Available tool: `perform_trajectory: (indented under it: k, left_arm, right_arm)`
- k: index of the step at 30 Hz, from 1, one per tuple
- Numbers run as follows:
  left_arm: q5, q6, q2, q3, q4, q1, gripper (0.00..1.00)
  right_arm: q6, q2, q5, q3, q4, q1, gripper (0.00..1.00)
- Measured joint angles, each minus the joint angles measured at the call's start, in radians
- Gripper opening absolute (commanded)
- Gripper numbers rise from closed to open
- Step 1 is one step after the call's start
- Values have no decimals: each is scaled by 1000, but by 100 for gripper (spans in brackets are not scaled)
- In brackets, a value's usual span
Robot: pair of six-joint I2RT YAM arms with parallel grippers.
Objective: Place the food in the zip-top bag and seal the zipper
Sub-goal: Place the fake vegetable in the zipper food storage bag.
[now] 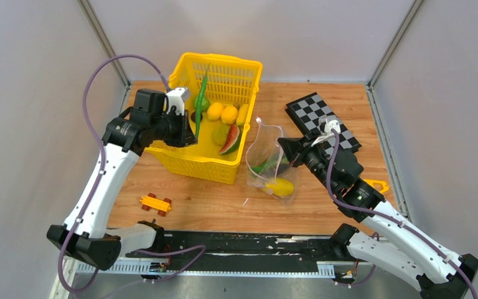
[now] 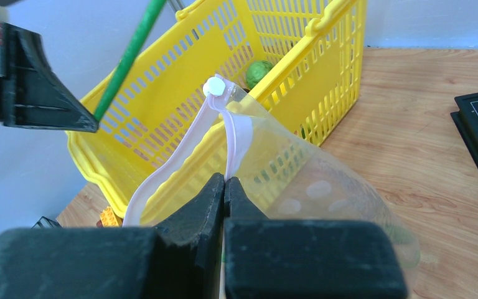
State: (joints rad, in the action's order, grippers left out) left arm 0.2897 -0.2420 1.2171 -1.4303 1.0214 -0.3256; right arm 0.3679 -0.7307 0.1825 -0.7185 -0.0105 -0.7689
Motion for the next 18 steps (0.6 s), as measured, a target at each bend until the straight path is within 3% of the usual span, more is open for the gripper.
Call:
perform_trajectory:
  k: [7, 18]
  left_arm:
    - [106, -22, -78, -56, 26, -22, 0]
    - [163, -92, -137, -72, 82, -210, 0]
  right_arm:
    - [0, -10, 0, 0, 0, 0, 0]
    - [-8, -44, 0, -4, 7, 0, 0]
